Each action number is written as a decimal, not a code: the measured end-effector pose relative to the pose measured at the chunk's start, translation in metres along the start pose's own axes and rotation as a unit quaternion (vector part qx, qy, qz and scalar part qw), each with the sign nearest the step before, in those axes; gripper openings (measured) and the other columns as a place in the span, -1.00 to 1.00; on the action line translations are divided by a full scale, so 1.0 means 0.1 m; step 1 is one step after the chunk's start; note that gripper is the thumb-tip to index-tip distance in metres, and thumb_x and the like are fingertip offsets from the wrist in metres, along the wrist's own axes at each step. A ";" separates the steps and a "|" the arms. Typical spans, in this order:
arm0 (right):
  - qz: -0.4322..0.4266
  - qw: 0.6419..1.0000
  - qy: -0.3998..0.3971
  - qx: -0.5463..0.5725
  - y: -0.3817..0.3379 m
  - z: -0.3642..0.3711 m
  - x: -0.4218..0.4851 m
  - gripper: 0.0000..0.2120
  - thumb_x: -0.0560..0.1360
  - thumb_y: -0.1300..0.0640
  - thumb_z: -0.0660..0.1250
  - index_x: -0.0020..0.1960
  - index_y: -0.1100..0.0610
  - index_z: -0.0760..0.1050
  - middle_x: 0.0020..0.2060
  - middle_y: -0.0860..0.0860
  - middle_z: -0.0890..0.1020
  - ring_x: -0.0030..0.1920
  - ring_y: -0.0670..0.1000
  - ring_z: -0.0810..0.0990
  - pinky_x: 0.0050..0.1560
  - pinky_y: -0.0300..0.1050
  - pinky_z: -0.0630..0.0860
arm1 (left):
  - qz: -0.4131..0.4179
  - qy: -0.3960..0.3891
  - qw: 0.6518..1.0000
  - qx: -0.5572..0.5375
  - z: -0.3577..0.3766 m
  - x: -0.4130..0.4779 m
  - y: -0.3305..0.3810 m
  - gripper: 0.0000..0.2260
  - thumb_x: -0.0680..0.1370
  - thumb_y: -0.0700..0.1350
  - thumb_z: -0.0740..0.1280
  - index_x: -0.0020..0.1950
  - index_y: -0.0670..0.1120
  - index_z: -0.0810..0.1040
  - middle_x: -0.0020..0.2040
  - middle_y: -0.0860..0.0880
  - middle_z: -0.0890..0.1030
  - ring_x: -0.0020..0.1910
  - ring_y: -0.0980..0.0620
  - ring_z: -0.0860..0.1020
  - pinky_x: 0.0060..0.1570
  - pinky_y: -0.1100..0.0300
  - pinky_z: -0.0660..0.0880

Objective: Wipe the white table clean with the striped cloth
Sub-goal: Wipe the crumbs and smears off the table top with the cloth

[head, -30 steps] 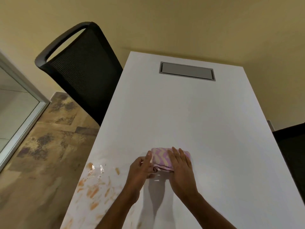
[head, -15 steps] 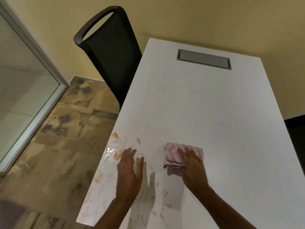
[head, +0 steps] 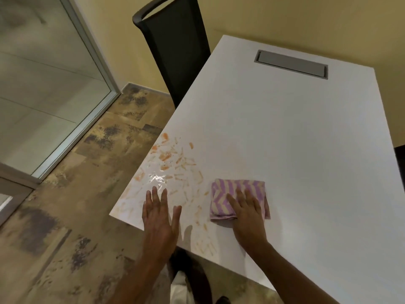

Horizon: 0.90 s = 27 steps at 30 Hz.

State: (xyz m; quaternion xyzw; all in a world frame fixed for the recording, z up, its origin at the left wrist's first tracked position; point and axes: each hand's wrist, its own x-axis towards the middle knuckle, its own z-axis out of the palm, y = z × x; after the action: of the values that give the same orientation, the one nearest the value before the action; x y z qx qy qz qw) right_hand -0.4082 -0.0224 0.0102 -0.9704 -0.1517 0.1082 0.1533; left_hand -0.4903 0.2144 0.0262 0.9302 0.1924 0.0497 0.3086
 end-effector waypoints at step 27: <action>0.019 0.998 -0.022 -0.059 -0.29 0.49 -0.98 -0.15 0.52 -0.37 0.06 0.65 -0.08 -0.20 0.63 0.12 -0.31 0.59 0.23 -0.43 0.56 0.41 -0.25 | 0.054 -0.024 0.997 0.039 -0.17 -0.55 -0.84 -0.38 0.70 0.22 0.00 0.69 -0.04 0.01 0.72 -0.03 -0.12 0.68 0.04 -0.24 0.66 -0.10 -0.13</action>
State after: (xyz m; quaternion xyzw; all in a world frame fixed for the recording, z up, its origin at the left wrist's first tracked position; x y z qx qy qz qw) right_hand -0.5195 -0.0151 -0.0102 -0.9779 -0.1423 0.1231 0.0907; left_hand -0.5718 0.2642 -0.0087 0.9516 0.1361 0.0368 0.2732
